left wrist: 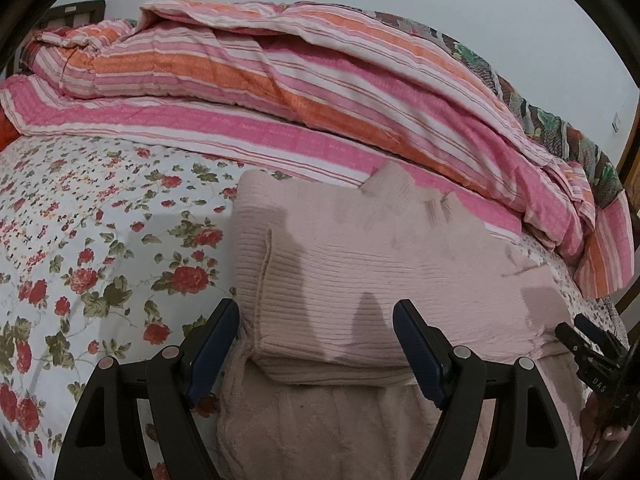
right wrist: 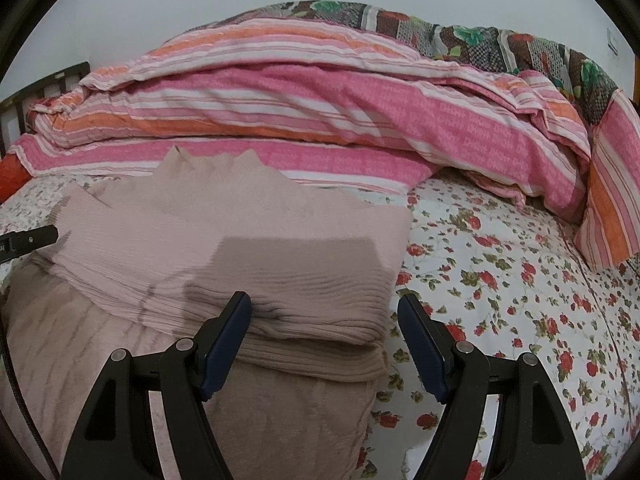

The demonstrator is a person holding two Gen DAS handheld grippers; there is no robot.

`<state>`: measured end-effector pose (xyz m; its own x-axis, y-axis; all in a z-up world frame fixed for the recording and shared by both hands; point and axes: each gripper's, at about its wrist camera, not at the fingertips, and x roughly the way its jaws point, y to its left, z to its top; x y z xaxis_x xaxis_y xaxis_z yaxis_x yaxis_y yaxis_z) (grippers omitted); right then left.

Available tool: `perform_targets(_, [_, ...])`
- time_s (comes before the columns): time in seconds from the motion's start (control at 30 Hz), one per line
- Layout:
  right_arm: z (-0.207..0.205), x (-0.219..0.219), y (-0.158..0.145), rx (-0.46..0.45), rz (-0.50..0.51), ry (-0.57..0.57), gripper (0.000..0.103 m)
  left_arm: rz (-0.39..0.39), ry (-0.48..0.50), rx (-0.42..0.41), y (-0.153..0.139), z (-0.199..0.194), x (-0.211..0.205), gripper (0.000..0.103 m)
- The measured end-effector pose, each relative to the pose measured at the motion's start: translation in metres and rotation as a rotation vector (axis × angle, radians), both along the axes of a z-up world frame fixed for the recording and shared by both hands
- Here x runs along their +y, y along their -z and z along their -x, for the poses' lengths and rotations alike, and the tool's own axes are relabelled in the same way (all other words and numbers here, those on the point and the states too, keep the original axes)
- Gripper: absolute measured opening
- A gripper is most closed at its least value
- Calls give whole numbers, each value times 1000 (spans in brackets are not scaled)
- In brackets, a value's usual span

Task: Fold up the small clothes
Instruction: 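Move both tools toward the sweater hem, then slide both open tools along the pink sweater to its hem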

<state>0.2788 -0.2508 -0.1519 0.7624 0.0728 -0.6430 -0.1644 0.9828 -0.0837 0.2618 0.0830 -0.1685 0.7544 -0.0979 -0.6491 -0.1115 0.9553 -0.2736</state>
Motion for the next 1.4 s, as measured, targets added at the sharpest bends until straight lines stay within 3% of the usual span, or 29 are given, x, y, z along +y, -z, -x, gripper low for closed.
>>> perform_targets(0.4, [0,2,-1,0,0,-4,74,1,6,5,0,-3,2,78])
perform_targets(0.73, [11,-15,-20,-65,-97,7,74,49,-41,-125,-21,15,15,78])
perform_targets(1.07, [33,-16,-41,-132,-155,-12,74,0,-12,-189,-40,27,10,77])
perform_targets(1.3, [37,-16,-54,-76,-237,16,74,-45,40,-217,-53,41,20,78])
perform_targets(1.4, [53,-16,-66,-83,-206,27,74,-57,51,-211,-55,46,23,78])
